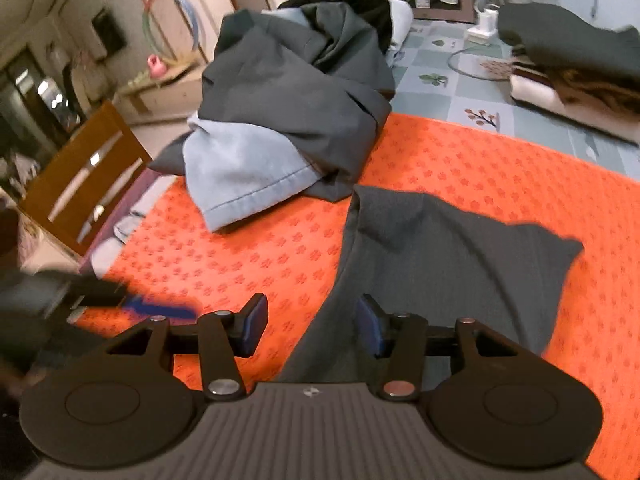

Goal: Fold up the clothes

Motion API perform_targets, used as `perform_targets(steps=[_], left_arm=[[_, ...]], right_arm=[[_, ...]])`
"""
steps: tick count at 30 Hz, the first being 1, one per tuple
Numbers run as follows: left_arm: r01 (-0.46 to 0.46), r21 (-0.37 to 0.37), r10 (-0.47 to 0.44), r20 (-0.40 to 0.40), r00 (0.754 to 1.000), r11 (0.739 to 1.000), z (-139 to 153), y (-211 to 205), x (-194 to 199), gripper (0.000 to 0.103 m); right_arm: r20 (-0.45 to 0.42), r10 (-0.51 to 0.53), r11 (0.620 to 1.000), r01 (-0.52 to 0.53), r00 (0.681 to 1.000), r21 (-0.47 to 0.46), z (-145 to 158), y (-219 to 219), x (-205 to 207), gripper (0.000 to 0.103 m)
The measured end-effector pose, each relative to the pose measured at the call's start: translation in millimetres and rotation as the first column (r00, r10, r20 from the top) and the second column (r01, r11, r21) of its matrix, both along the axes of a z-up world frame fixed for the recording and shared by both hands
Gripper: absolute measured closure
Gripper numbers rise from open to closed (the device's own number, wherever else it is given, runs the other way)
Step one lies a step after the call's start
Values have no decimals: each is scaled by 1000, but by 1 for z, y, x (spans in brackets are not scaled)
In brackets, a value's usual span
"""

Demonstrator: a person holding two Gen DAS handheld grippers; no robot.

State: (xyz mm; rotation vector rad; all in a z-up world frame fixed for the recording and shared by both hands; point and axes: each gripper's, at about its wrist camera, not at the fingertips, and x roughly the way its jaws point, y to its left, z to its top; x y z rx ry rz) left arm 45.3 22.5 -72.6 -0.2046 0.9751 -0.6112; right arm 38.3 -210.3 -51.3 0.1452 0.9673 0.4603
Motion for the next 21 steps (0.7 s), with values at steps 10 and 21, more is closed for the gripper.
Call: perform_targets(steps=[10,21], left_arm=[[-48,-100,39,-95,995,994,-18,-33,100,50],[23,-84,-33,-117,993,996,-46,-66,139,46]], right_arm=[[-7,-187,982,187,982,-22,5,-37,-60,47],[-84,-570,819,574,817,28,-34,-56,-156,47]])
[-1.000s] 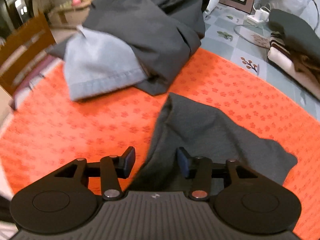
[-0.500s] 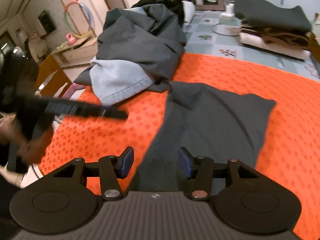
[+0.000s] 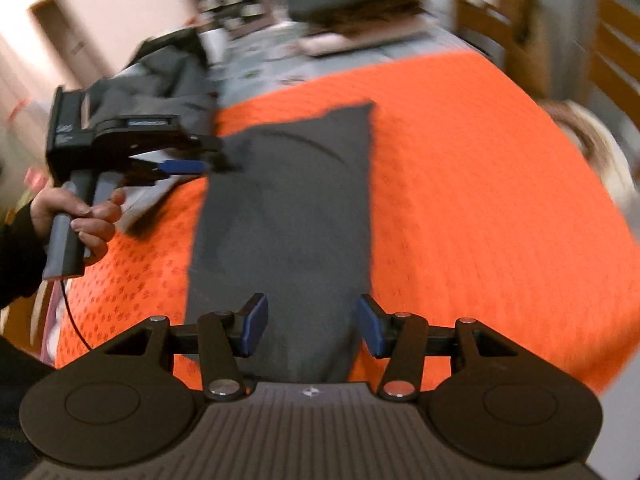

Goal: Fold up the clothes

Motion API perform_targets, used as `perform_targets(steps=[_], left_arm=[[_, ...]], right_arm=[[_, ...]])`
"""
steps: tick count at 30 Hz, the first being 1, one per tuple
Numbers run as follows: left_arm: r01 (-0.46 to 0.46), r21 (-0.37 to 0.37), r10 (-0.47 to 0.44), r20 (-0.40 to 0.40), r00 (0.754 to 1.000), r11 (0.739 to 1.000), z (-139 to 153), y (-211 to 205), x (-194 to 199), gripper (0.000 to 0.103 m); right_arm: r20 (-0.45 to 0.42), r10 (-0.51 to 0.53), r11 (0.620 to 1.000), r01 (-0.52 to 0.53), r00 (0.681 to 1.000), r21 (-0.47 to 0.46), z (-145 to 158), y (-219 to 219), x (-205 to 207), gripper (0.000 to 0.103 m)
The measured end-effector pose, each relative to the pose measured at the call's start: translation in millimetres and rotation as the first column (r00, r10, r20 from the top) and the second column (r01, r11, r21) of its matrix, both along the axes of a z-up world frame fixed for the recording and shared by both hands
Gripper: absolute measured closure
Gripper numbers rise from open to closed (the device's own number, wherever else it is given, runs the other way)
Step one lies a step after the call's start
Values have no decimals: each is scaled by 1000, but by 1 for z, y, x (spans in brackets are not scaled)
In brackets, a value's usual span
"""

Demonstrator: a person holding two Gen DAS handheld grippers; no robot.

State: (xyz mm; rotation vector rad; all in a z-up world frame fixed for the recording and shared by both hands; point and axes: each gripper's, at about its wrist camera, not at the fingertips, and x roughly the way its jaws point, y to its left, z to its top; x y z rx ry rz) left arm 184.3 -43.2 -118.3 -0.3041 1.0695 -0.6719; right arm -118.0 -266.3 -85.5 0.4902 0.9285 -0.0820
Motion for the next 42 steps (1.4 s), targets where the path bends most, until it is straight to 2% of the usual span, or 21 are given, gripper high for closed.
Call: perform_targets(steps=[3,7,8,9,10,11,13,16,19,21,23,26,29,30,33,37,40,42], left_arm=[[25,2,-25,-23,999,1000,-6,-3,3,46],[63,8,-63,-33,997,998,-12,-6,1,48],[73,9,-73,-35,997,997,-13,-7,1,48],[84,9,-84,-31,996,996,-13,-8,0,52],[97,6,-97,-20,995,995,-13,-9,-1,67],[104,8,-104,-8,995,995,-11,-9,-2,82],[102,6,-102,10,995,995,-5,-6,-3,89],[98,-40,-98,2,995,994,7,3,-5,91],[117,16,-117,0,993,993,-1,2,-9,91],[128,58,-128,-7,992,990,-12,1,-11,89],[128,82,-127,-18,992,988,-26,-1,-8,77],[119,70,-119,-10,993,990,-23,1,-3,76],[131,62,-136,80,987,989,-1,5,-5,76],[140,58,-145,107,984,989,6,6,-7,76],[169,64,-178,192,965,984,23,3,-12,76],[192,95,-211,274,938,977,31,-9,-18,74],[172,94,-192,279,941,981,30,-8,-17,74],[156,94,-176,272,946,983,29,-4,-14,70]], right_arm=[[-38,-119,991,122,992,64,-22,4,-17,47],[-54,-215,964,221,975,147,-44,9,-18,49],[-52,-233,956,238,971,170,-49,10,-17,55],[-48,-249,948,253,967,195,-52,11,-16,74],[-47,-263,941,267,964,209,-55,13,-15,84],[-44,-275,937,278,960,211,-54,14,-14,94],[-16,-293,942,292,956,167,-42,17,-16,96],[28,-327,941,323,944,100,-18,12,-26,97],[23,-326,943,324,945,73,-16,3,-31,96],[-7,-305,950,304,952,75,-27,1,-29,96],[-34,-281,956,283,959,76,-42,4,-26,96],[-64,-269,962,271,961,32,-51,13,-28,90],[-18,-264,965,264,964,-3,-35,22,-42,69],[2,-256,967,256,967,-3,-30,25,-45,65],[78,-199,980,197,977,27,-13,33,-48,59],[120,-79,997,80,990,-2,-7,53,-32,49],[97,4,998,2,995,-61,-7,72,-11,47],[77,54,991,-44,996,-124,-8,87,2,44]])
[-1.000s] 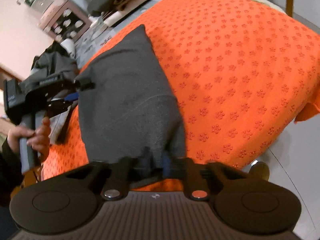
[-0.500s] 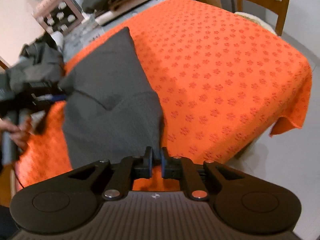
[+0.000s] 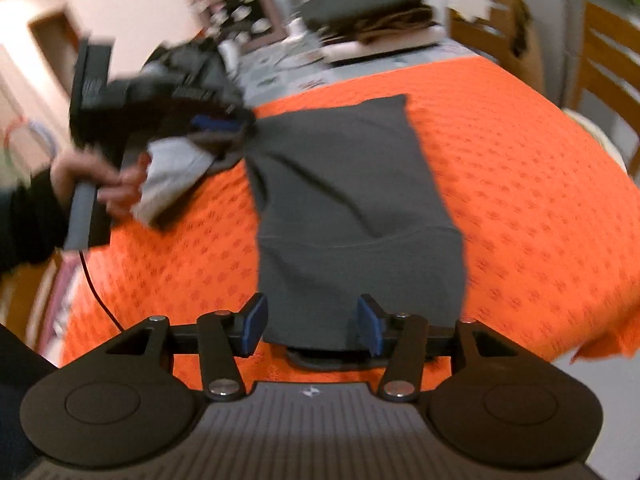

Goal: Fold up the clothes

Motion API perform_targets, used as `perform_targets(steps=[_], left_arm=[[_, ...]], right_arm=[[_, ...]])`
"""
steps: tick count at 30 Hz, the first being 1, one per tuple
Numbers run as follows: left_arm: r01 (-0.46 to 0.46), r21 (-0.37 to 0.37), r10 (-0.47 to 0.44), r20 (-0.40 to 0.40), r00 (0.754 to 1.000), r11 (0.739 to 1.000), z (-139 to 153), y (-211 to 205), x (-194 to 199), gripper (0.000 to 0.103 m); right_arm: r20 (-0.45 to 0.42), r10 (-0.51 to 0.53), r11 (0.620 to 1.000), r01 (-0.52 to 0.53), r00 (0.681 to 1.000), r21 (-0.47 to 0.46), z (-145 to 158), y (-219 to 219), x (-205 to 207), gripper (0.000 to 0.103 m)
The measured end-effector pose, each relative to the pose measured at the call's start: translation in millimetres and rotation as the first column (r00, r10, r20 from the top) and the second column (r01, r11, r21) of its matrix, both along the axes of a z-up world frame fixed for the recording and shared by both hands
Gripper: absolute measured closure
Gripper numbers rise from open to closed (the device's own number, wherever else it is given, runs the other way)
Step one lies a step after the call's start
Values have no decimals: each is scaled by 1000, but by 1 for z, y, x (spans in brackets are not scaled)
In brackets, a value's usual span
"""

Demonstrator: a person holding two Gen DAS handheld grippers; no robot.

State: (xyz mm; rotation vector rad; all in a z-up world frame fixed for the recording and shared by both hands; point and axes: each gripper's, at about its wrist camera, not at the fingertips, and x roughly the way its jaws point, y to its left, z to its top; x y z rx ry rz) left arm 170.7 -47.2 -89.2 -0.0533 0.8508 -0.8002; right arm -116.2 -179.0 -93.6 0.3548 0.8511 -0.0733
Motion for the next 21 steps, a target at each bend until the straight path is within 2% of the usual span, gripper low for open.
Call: perform_targets(steps=[4,6,9,10,12,13,14,16,18,21], left_arm=[[-23,13,23,-36,999,1000,-5,8,8,59],[-40,22,41,-70,997,999,-12,8,13,58],[-58,32,62,-132,989,998,-22,5,20,56],[-65,36,70,-147,987,997,-26,4,22,56],[-86,49,93,-164,982,995,-31,2,25,61],[-95,53,102,-160,982,994,-31,1,26,76],[-102,51,108,-150,983,993,-29,1,27,82],[-110,57,116,-121,986,992,-25,-1,27,87],[-95,101,102,-66,993,990,-23,-8,25,92],[-104,155,115,-68,991,982,-32,-10,30,94]], right_arm=[[-42,62,990,-67,997,-120,-8,26,17,38],[-63,109,981,-118,992,-155,-15,37,22,37],[-81,117,969,-132,990,-208,-25,48,28,39],[-85,108,965,-125,991,-231,-28,49,28,44],[-93,79,955,-102,993,-279,-31,50,26,94],[-88,73,948,-97,993,-302,-28,50,23,94],[-73,77,940,-97,994,-326,-21,51,18,94],[-45,85,923,-95,995,-372,-7,52,7,95],[-22,105,908,-105,994,-405,12,53,-4,95],[-31,137,898,-137,990,-419,30,51,-13,95]])
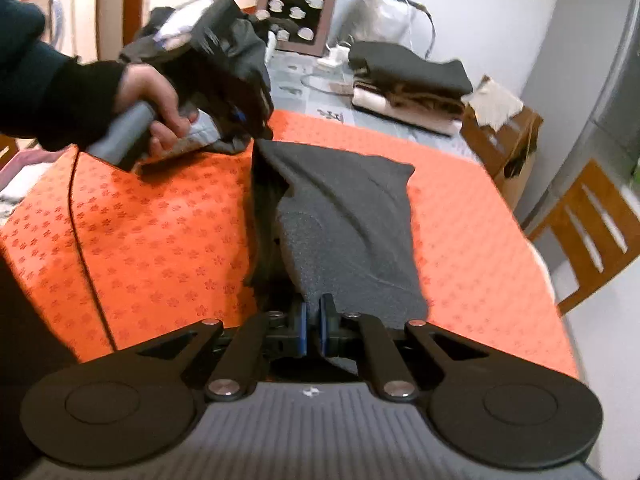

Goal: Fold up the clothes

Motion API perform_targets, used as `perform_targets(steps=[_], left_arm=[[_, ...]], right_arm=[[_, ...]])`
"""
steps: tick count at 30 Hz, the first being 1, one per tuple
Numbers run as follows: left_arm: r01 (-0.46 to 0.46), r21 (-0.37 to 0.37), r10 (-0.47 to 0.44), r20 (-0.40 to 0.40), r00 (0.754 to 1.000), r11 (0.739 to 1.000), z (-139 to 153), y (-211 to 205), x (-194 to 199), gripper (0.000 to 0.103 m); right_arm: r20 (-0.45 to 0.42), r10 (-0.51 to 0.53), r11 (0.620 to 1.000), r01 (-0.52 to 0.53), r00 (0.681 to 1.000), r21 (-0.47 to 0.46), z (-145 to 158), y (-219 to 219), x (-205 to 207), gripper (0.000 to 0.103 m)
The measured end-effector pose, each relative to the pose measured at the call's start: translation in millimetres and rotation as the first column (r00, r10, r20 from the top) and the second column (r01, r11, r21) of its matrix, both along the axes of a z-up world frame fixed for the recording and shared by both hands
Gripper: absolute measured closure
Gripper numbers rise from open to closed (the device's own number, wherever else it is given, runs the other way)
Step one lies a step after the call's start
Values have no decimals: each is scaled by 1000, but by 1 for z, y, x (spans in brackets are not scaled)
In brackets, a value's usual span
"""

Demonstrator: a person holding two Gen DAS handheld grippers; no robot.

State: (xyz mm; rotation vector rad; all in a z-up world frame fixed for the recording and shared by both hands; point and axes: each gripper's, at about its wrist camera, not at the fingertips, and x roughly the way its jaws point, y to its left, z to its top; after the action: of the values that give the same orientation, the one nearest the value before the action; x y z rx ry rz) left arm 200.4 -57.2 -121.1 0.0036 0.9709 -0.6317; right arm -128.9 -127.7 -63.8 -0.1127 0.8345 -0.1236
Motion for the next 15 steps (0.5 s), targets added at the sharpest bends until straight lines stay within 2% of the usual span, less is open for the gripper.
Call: perform_targets(steps=[4,8,12,15], left_arm=[[-17,26,18,-16,1000,1000,-8,4,5,93],[8,-19,-7,60,998,1000,12,7,-3,92],[111,-71,-99,157,983,991,36,-1,-18,87],[230,-86,-211,182,960,969,39,-14,-32,86]], right_arm=[[-71,26,997,-21,997,77,-22,-4,5,95],[-85,25,983,-9,996,184,-47,-9,10,94],[-59,17,974,-3,998,225,-49,-10,1,86],[-20,-4,967,9,1000,256,-43,-14,-8,81]])
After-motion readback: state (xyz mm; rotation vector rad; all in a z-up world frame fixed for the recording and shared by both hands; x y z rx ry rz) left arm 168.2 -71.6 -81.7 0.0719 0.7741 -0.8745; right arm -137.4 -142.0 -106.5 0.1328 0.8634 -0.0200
